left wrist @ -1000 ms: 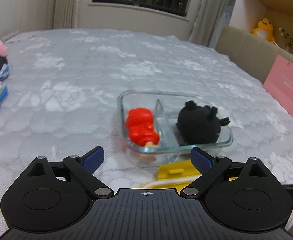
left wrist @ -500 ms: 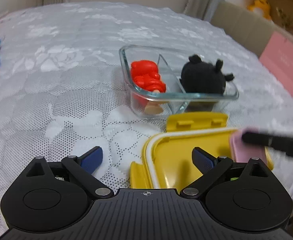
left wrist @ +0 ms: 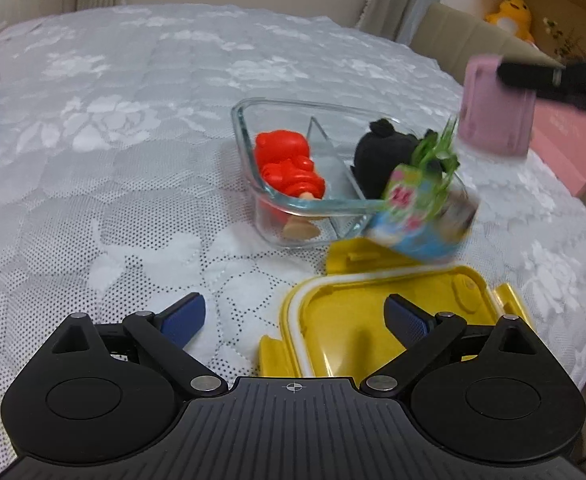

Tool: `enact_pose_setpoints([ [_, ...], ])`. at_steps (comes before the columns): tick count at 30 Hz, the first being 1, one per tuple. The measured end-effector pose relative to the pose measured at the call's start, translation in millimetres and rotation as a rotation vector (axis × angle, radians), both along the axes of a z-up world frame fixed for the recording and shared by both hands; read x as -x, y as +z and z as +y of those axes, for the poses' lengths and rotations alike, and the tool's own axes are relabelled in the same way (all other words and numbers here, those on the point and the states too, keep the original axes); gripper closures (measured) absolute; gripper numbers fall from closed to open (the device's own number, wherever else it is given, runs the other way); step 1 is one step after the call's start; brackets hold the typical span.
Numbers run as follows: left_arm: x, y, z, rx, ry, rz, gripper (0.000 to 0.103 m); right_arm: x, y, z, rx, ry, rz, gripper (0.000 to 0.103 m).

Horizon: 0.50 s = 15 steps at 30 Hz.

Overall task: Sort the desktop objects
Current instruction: 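Lower the pink case into the glass container and open the right tool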

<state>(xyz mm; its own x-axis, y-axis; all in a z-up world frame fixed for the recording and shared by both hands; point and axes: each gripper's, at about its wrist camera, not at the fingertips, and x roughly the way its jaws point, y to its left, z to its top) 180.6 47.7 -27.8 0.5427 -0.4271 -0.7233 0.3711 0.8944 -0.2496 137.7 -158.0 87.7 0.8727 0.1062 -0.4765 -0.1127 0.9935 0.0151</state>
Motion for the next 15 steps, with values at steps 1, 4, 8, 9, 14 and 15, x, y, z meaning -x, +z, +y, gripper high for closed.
enact_pose_setpoints([
  [1,-1.6,-0.2,1.3,0.009,0.001,0.008,0.004,-4.8,5.5,0.8,0.014,0.001,-0.01,0.079],
  [4,-7.5,-0.8,1.9,0.028,-0.009,0.022,0.004,-28.3,15.8,5.6,0.068,0.015,-0.006,0.079],
  [8,-16.7,1.1,-0.1,0.054,-0.023,0.03,0.004,-59.4,2.0,14.2,0.122,0.018,0.053,0.079],
  [9,-18.0,1.9,0.1,0.063,-0.023,0.029,0.004,-66.2,-5.7,15.9,0.126,0.022,0.076,0.079],
  [14,-19.9,-1.7,3.2,0.071,-0.021,0.044,0.004,-89.1,-45.4,16.6,0.03,0.045,0.195,0.079],
  [15,-20.4,-2.6,3.6,0.069,-0.019,0.047,0.004,-91.8,-50.8,17.2,0.023,0.045,0.186,0.079],
])
